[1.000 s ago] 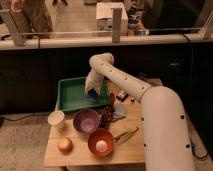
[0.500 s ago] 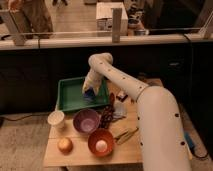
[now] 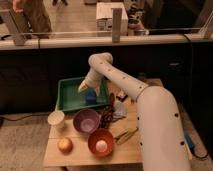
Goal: Place sponge in tray
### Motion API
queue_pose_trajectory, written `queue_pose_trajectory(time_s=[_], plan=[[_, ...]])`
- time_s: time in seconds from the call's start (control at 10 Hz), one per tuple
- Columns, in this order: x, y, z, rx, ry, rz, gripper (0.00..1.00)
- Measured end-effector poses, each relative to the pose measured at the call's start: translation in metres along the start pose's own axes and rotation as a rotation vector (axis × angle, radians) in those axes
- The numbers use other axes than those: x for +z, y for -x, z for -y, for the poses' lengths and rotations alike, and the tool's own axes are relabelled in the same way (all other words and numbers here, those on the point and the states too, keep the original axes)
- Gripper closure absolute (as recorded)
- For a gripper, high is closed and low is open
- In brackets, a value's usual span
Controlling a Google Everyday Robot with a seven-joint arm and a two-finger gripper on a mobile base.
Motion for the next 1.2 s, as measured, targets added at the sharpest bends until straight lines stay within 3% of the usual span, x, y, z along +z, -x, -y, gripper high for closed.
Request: queue_pose_trajectory(time_s=[1.2], plan=[[-0.0048,-0.0012,-0.0030,0.008,-0.008,-0.011,0.23]])
